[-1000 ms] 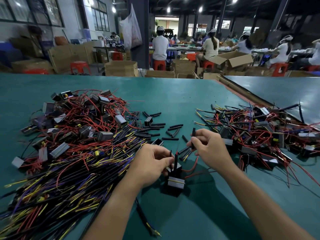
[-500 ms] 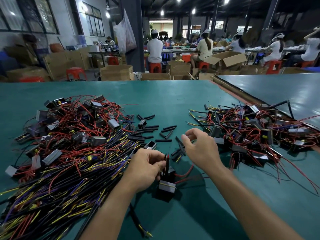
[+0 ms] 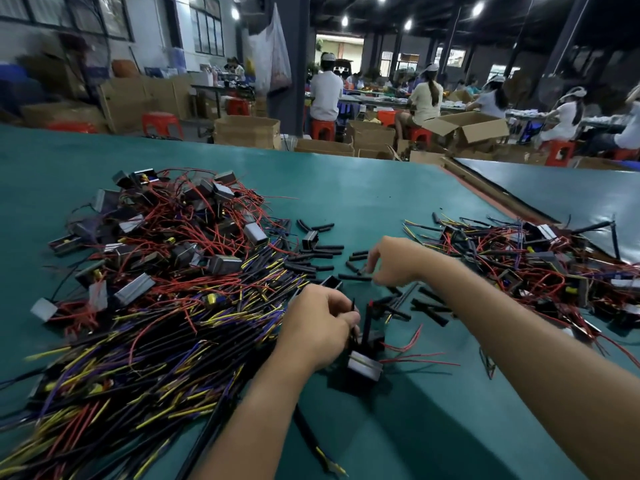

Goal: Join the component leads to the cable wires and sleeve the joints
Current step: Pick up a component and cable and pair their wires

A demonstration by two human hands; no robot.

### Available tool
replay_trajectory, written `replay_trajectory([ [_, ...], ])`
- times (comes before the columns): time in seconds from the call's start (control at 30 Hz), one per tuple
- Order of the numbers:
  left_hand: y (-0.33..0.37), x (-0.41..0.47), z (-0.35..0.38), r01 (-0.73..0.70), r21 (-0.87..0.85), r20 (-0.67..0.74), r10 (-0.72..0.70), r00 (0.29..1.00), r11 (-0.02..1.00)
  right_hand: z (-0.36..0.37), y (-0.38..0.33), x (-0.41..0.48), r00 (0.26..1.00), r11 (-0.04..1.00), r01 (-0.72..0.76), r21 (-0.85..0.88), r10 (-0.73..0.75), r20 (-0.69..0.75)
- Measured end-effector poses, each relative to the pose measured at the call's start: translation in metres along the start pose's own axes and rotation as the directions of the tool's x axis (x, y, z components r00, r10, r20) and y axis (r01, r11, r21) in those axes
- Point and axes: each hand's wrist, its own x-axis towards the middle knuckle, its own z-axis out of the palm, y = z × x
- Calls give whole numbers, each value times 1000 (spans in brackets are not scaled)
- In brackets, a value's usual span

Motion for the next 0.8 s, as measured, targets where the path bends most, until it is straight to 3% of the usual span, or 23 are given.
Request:
replay_trajectory([
  [0.1,-1,1,2,13,2,-21,-13,1000,1000,11,6,-29,994,998,61,2,-61,95],
  [0.17,0,-1,2,15,2,-14,-15,1000,1000,22,9,-38,995,997,66,-36,-63,72],
  [0.27,6,-5,0,46,-106,34,-43,999,993,31,16,-48,992,997,77,32,-73,-98],
  [0.33,10,-7,-1,75,-233,68,-60,996,970,34,23,-55,966,954,106,282,-31,-257],
  [0.37,11,-8,-1,81,-286,81,-60,995,955,35,24,-60,948,871,151,468,7,-319],
  [0.43,14,-8,-1,86,-339,88,-60,994,937,37,20,-73,920,591,281,756,57,-387],
  [0.53,18,-8,2,117,-363,117,-79,990,925,41,15,-83,929,276,331,903,76,-363],
  [0.63,23,-9,4,130,-382,138,-82,987,915,41,18,-86,967,33,228,973,109,-230],
  [0.7,23,-10,4,135,-382,145,-85,986,914,39,23,-87,978,-68,186,980,111,-177],
  [0.8,23,-9,5,137,-373,133,-94,987,918,34,24,-90,979,-66,199,978,66,-194],
])
